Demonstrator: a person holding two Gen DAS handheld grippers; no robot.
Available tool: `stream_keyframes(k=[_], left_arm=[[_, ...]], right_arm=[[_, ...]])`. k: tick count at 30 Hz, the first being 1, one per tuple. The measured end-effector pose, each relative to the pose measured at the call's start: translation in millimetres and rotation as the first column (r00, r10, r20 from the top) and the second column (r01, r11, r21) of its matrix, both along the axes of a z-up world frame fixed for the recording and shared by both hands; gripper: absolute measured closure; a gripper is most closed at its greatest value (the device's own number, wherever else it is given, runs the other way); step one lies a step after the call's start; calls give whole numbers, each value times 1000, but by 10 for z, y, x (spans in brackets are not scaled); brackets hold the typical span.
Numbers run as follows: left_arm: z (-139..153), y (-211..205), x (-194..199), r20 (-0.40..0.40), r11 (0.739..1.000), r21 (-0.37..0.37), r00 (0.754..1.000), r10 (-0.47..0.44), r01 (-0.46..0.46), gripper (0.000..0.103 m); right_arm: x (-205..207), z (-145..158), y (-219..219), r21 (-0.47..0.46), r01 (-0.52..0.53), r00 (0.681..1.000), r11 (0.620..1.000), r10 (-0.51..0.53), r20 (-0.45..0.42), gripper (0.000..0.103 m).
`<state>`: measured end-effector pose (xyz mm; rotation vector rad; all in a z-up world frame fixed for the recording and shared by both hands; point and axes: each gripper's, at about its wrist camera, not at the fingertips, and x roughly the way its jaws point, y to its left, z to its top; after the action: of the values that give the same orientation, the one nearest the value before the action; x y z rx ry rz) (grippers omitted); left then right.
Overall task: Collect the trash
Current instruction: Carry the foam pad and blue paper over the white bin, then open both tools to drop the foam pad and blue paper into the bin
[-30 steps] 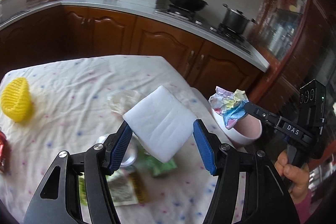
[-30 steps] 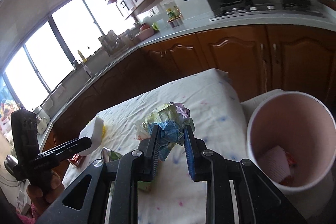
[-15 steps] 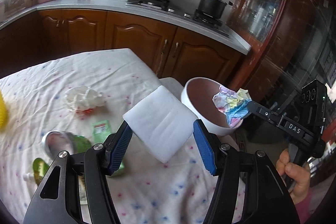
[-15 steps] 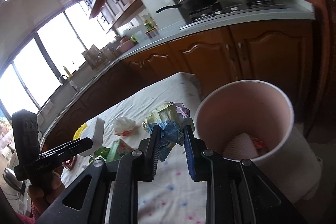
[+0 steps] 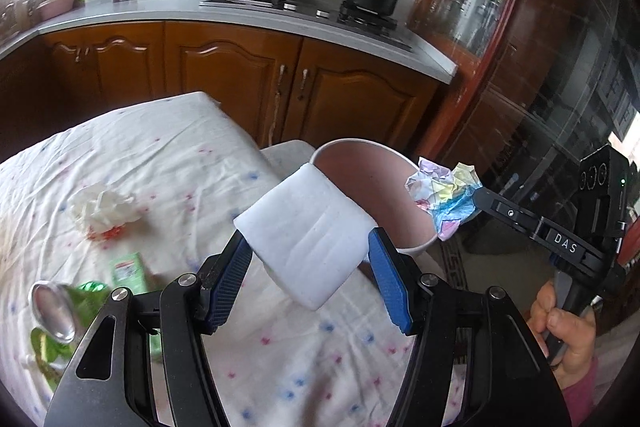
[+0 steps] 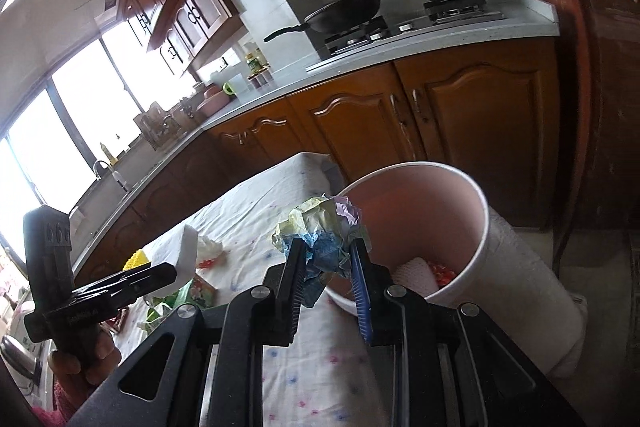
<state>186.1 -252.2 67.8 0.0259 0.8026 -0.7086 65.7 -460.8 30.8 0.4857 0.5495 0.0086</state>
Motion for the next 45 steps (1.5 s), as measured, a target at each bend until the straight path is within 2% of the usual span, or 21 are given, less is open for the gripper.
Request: stream_keyframes(k=[11, 16, 23, 31, 37, 41, 43, 45], left_arm=[[-47, -694, 139, 0, 991, 86, 995, -102, 102, 43], [-131, -1046, 263, -23, 977, 143, 987, -157, 158, 42], [-327, -1405, 420, -59, 956, 223, 982, -180, 189, 41], [-551, -1636, 540, -126, 931, 288, 973, -193, 222, 38], [-633, -1693, 605, -168, 926, 299, 968, -185, 229, 34], [-636, -1697, 627, -176, 928, 294, 967, -183, 229, 33], [-626, -1691, 625, -174, 929, 289, 967, -185, 230, 32], [-608, -1674, 618, -171, 933, 279, 968, -186, 228, 31]], right_arm=[[20, -54, -333, -9, 59, 998, 998, -59, -36, 80], [142, -85, -493, -13, 60, 995, 998, -61, -74, 80], [308, -189, -647, -13, 48, 990, 999, -50, -133, 80], [489, -346, -722, -26, 25, 975, 999, -30, -220, 79], [555, -385, -769, -24, 17, 970, 1000, -22, -243, 76], [558, -397, -805, -6, 25, 969, 1000, -26, -244, 72], [545, -399, -829, 10, 31, 971, 999, -28, -236, 61], [526, -386, -833, 10, 37, 973, 999, -34, -229, 60]])
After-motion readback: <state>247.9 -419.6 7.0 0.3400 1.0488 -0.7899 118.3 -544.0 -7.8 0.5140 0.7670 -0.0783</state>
